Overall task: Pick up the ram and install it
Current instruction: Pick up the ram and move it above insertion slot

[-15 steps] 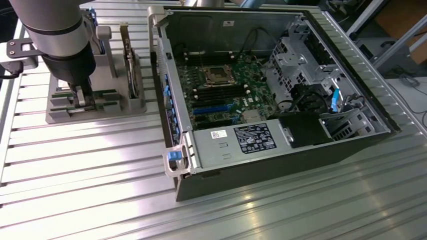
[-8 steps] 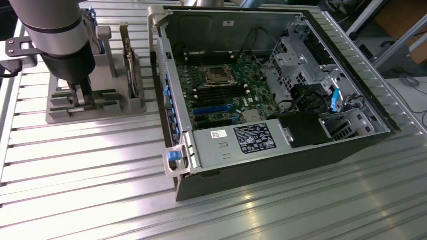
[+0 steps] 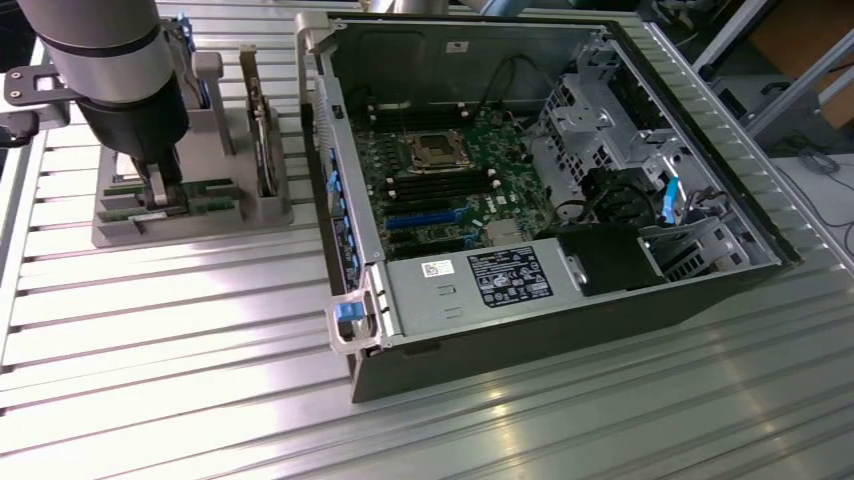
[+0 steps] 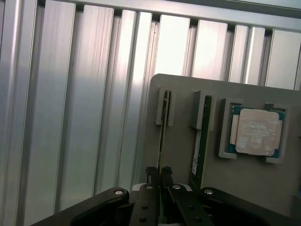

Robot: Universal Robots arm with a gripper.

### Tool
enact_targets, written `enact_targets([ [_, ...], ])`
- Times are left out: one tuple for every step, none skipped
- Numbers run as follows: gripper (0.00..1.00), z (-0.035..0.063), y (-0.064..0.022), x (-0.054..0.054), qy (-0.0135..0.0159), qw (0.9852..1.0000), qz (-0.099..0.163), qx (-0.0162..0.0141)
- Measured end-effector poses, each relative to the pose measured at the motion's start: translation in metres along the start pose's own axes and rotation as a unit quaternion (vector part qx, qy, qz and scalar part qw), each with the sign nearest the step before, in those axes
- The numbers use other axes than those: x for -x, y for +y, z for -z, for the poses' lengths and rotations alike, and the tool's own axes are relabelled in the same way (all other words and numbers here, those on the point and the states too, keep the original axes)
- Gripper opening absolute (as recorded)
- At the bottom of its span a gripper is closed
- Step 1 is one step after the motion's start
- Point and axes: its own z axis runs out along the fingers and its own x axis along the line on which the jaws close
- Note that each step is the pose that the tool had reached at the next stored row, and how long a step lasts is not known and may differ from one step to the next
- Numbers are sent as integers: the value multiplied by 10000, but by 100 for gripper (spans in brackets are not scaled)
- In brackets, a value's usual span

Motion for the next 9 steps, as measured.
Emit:
enact_targets([
  [14, 9, 0, 0, 2, 10000, 0, 1],
  [14, 20, 1, 0, 3, 10000, -1, 1],
  [14, 34, 1, 0, 4, 10000, 0, 1],
  [14, 48, 2, 0, 6, 10000, 0, 1],
  [14, 65, 3, 1, 7, 10000, -1, 2],
  [14, 77, 3, 1, 8, 10000, -1, 2],
  [14, 92, 4, 1, 9, 10000, -1, 1],
  [14, 110, 4, 1, 11, 10000, -1, 2],
  [14, 127, 5, 1, 13, 10000, -1, 2],
])
